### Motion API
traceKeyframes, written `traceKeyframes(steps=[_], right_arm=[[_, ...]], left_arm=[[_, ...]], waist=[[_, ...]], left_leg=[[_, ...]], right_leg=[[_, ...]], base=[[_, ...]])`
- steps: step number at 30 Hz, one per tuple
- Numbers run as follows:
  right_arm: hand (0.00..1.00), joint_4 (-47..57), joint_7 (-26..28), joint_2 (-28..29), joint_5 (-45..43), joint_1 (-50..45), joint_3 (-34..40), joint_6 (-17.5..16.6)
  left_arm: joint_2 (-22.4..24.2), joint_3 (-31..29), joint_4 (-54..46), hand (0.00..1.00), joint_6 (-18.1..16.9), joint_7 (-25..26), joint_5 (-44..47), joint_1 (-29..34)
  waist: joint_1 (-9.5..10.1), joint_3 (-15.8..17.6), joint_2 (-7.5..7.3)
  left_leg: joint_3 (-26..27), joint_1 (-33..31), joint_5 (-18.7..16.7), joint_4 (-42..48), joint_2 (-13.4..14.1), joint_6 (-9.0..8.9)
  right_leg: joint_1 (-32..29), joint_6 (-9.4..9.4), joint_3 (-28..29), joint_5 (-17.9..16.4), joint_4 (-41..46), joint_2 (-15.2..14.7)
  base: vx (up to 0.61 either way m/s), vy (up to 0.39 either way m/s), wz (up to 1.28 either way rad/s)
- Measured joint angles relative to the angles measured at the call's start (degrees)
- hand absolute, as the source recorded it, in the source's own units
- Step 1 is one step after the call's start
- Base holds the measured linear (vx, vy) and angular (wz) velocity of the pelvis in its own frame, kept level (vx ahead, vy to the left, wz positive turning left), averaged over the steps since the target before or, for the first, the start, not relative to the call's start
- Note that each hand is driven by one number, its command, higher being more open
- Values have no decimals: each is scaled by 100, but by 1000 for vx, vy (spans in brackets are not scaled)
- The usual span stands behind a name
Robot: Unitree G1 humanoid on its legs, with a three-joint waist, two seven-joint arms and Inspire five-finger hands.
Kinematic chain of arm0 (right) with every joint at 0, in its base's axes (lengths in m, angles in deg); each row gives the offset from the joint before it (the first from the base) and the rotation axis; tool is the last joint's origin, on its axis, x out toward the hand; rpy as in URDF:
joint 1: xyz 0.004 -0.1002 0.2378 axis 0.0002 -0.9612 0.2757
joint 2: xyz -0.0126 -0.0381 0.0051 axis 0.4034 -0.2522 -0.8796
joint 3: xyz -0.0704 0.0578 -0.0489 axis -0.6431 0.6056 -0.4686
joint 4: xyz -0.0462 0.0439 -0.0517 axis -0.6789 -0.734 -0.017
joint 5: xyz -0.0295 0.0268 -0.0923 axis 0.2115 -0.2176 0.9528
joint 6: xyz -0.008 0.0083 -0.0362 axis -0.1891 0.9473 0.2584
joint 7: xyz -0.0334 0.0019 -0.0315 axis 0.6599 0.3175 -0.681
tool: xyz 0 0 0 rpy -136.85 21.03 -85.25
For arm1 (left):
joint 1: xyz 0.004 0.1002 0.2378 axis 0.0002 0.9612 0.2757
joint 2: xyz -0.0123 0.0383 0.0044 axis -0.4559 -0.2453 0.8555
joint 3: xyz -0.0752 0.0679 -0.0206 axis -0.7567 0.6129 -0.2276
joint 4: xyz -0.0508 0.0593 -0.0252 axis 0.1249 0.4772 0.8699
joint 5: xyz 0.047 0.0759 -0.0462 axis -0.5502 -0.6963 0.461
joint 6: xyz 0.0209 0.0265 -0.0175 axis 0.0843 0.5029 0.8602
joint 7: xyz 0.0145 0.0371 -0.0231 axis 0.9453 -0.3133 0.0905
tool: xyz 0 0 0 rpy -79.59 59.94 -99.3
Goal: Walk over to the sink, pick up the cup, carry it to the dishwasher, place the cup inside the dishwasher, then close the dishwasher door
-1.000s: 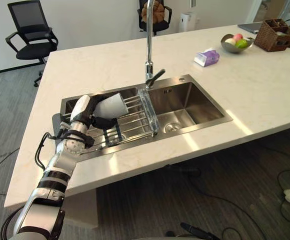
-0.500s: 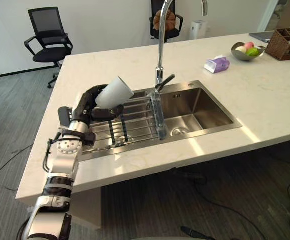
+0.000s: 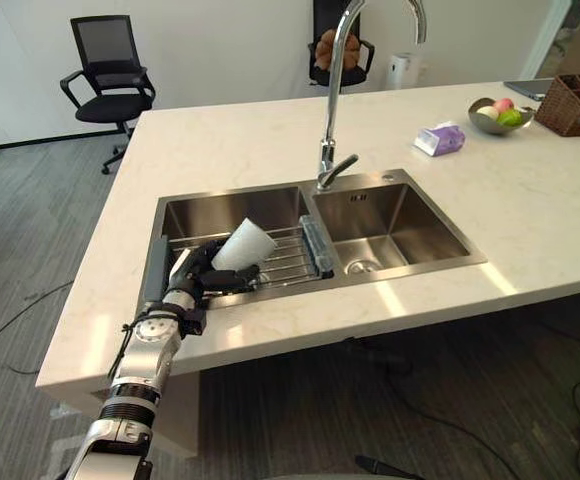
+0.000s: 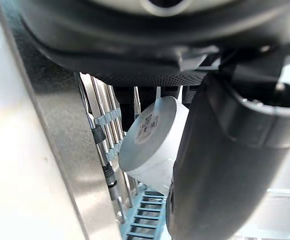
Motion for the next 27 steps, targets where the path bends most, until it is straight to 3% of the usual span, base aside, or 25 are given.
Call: traceKeyframes(steps=[6,16,21,27], right_arm=[[100,-1,-58,30,-11,-10,-2,-8],[100,-60,-102,75,-21,-55,20,-91],[100,-58,-115,110,-46,-128,128,-101],[100,-58,-110,139,-42,-222,247,-102]], left_arm=[[295,-220,-207,0,-311,412,628,221],[646,-333,-1321,0,-1306,1170,877,809],[687,-339,-2272,0,-1937,1645,43,1048],[991,-380,-3361,0,-2457,2025,-927,1155]], waist=[[30,-1,-49],[223,19,-146],[288,15,-152],[419,10,-157]], left_leg=[[-11,4,21,-66,-37,29],[-39,-4,56,-109,-88,77],[-146,-13,109,-116,-99,89],[-244,-90,117,-141,-107,89]], right_leg=[[-16,9,-15,9,1,-33],[-28,30,-42,16,4,-79],[12,36,-128,18,4,-96],[-6,30,-193,14,3,-114]], base=[[-6,-2,0],[-19,-7,1],[-53,-27,11],[-39,-20,9]])
